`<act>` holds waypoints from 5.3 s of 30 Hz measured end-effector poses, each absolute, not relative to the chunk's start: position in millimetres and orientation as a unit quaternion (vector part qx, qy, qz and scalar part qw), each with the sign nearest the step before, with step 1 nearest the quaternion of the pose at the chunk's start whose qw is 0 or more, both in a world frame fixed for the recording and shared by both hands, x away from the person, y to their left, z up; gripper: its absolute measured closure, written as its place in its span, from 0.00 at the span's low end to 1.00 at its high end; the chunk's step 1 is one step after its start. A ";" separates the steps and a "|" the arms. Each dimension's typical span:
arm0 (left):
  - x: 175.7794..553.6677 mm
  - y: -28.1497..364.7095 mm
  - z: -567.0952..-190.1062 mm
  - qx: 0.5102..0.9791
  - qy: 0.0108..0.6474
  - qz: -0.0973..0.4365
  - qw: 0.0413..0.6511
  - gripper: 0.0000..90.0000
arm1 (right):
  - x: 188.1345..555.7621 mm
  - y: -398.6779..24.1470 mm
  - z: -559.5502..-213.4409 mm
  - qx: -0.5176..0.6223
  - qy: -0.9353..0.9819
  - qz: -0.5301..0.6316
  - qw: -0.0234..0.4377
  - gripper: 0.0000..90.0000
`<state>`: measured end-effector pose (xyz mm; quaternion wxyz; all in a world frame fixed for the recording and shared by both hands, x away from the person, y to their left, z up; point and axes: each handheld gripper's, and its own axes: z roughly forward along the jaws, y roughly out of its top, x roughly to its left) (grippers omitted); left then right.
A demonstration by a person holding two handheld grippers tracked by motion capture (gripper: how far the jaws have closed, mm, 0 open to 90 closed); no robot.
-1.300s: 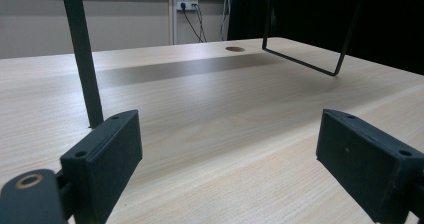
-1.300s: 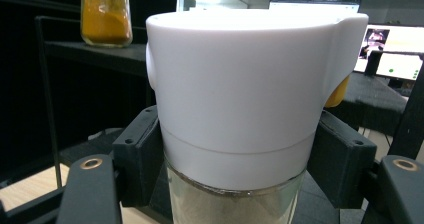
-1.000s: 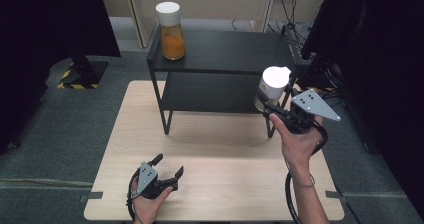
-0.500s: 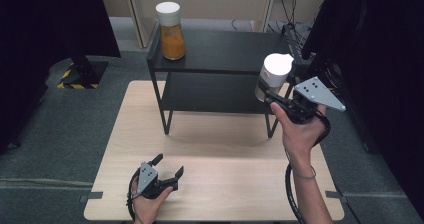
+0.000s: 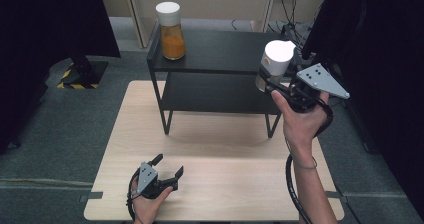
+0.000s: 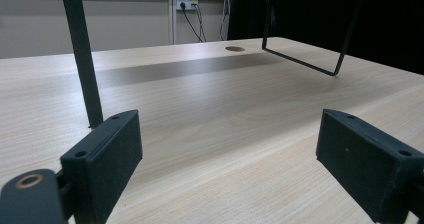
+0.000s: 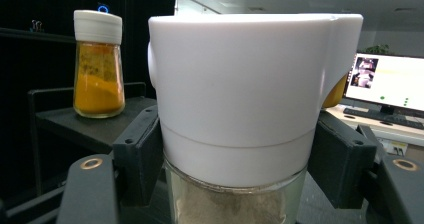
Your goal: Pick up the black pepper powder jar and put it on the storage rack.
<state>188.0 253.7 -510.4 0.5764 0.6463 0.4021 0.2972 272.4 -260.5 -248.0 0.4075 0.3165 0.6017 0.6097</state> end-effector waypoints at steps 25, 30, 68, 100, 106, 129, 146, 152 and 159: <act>188.2 254.0 -510.4 0.647 0.401 0.297 0.577 0.12 | 302.1 -251.0 -215.1 0.330 0.592 0.609 0.412 0.34; 188.2 254.1 -510.4 0.647 0.401 0.297 0.577 0.12 | 308.5 -249.0 -210.6 0.334 0.590 0.609 0.412 0.34; 188.7 254.4 -510.0 0.650 0.398 0.297 0.576 0.12 | 358.5 -240.7 -194.0 0.390 0.581 0.583 0.414 0.34; 188.8 254.5 -510.0 0.650 0.398 0.296 0.576 0.12 | 376.8 -239.2 -199.5 0.413 0.581 0.568 0.411 0.34; 188.8 254.4 -510.0 0.650 0.398 0.296 0.576 0.12 | 377.8 -239.9 -201.3 0.411 0.584 0.566 0.412 0.34; 188.8 254.0 -509.9 0.650 0.398 0.297 0.575 0.12 | 378.2 -240.8 -208.1 0.408 0.584 0.569 0.411 0.34; 188.5 253.4 -509.9 0.651 0.397 0.298 0.575 0.12 | 375.3 -243.0 -210.1 0.409 0.582 0.573 0.408 0.27; 188.5 253.4 -509.8 0.651 0.397 0.298 0.574 0.12 | 374.6 -242.8 -207.3 0.417 0.585 0.574 0.393 0.18; 188.5 253.3 -509.7 0.651 0.397 0.298 0.574 0.12 | 367.2 -240.2 -205.3 0.419 0.586 0.574 0.390 0.11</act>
